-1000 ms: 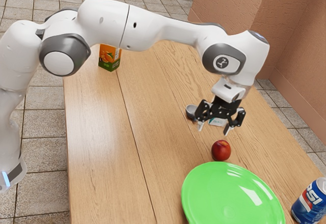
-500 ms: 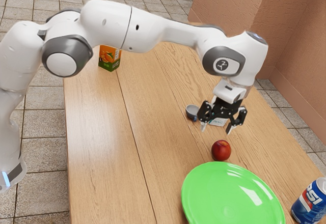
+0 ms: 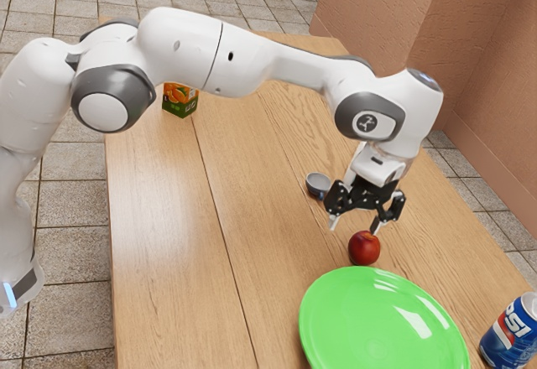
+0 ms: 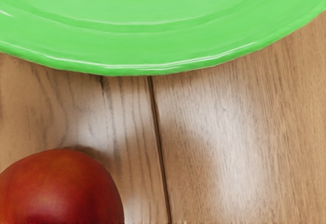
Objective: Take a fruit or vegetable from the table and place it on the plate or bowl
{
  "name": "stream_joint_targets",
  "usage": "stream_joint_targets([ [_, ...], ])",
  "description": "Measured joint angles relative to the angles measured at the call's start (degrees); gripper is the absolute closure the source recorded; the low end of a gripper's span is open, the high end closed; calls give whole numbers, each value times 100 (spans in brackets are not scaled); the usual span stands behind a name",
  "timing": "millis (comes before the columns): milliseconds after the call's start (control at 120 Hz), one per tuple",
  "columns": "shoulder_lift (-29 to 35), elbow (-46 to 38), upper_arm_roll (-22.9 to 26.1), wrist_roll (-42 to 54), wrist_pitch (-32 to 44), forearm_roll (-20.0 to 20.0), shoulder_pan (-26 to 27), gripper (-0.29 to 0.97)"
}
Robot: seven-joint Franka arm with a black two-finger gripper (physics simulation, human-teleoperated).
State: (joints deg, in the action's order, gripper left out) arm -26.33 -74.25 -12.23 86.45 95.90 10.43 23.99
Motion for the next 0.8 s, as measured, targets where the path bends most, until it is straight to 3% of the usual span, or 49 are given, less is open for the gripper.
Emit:
stream_joint_targets([
  [800, -5, -24, 2, -42, 29, 76, -6, 0],
])
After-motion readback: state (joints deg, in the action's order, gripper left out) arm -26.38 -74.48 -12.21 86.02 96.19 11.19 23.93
